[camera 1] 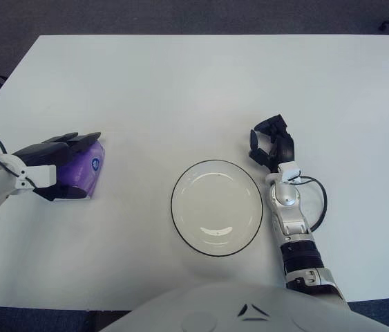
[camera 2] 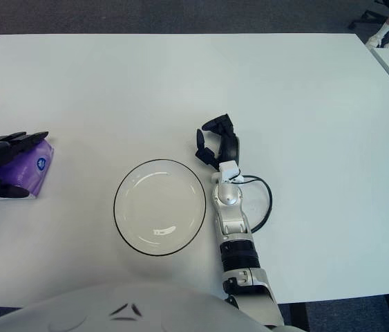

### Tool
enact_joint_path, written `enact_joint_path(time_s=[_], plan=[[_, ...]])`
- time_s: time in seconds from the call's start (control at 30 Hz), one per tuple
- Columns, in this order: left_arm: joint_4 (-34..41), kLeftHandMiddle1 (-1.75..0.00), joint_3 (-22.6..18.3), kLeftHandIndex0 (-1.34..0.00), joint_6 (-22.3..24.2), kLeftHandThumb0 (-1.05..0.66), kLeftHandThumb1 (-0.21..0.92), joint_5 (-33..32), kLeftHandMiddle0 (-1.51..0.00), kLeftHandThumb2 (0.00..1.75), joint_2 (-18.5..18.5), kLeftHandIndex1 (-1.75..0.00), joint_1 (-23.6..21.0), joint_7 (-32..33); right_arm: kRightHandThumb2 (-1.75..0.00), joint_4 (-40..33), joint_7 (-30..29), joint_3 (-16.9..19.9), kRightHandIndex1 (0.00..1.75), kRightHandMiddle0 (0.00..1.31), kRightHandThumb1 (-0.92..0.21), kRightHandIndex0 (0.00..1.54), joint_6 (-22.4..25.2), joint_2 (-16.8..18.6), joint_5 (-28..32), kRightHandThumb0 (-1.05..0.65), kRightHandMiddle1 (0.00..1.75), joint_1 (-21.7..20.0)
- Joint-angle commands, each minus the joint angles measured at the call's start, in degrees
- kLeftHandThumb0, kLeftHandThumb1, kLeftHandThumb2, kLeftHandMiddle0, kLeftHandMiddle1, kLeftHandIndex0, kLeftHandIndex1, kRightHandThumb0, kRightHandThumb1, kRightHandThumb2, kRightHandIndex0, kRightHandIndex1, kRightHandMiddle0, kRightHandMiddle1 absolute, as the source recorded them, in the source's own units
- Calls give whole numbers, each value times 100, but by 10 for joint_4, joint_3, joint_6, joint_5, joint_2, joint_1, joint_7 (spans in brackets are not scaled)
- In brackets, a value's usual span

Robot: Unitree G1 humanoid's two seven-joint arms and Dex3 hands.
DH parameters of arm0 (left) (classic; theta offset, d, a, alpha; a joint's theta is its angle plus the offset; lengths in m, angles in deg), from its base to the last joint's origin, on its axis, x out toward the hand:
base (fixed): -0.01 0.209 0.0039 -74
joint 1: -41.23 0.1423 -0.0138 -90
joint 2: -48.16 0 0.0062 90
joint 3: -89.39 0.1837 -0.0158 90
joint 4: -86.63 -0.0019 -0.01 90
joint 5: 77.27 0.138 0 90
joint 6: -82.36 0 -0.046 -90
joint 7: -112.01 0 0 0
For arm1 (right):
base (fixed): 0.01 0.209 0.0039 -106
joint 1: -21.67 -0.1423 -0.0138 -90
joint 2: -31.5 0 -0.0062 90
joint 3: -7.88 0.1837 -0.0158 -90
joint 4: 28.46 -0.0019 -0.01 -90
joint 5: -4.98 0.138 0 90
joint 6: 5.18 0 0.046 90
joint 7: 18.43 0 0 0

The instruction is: Put the tissue paper into the plate.

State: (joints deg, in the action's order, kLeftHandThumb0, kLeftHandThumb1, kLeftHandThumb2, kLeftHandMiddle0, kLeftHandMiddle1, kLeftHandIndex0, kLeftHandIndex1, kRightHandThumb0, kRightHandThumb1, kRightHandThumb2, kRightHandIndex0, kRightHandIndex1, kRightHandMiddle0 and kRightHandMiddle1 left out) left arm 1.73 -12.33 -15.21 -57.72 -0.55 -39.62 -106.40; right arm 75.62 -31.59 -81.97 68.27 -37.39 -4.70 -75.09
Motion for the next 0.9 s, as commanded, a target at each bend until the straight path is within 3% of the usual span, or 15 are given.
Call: enact_joint_path(time_s=[0.0, 0.57, 0.63, 0.7, 0.87], plan=[[-26, 0, 35, 0, -5, -105, 72, -2, 0, 38, -6, 0, 34, -20, -91, 62, -1, 15, 140, 36, -64, 62, 90, -4, 9, -39, 175, 87], [-27, 0, 37, 0, -8, -105, 73, -8, 0, 36, -1, 0, 37, -16, -93, 61, -5, 17, 140, 37, -62, 62, 90, -3, 10, -39, 175, 87], [-216, 0, 112, 0, -104, -105, 72, 104, 0, 36, -73, 0, 29, 199, -94, 61, -5, 17, 140, 38, -62, 62, 89, -4, 10, -39, 175, 87], [-324, 0, 161, 0, -149, -105, 72, 178, 0, 36, -115, 0, 10, 349, -94, 62, -5, 17, 140, 38, -62, 63, 87, -5, 10, -39, 175, 87], [-381, 0, 199, 0, -151, -105, 76, 243, 0, 39, -121, 0, -20, 489, -96, 65, 0, 19, 141, 39, -61, 63, 83, -8, 15, -40, 175, 86]])
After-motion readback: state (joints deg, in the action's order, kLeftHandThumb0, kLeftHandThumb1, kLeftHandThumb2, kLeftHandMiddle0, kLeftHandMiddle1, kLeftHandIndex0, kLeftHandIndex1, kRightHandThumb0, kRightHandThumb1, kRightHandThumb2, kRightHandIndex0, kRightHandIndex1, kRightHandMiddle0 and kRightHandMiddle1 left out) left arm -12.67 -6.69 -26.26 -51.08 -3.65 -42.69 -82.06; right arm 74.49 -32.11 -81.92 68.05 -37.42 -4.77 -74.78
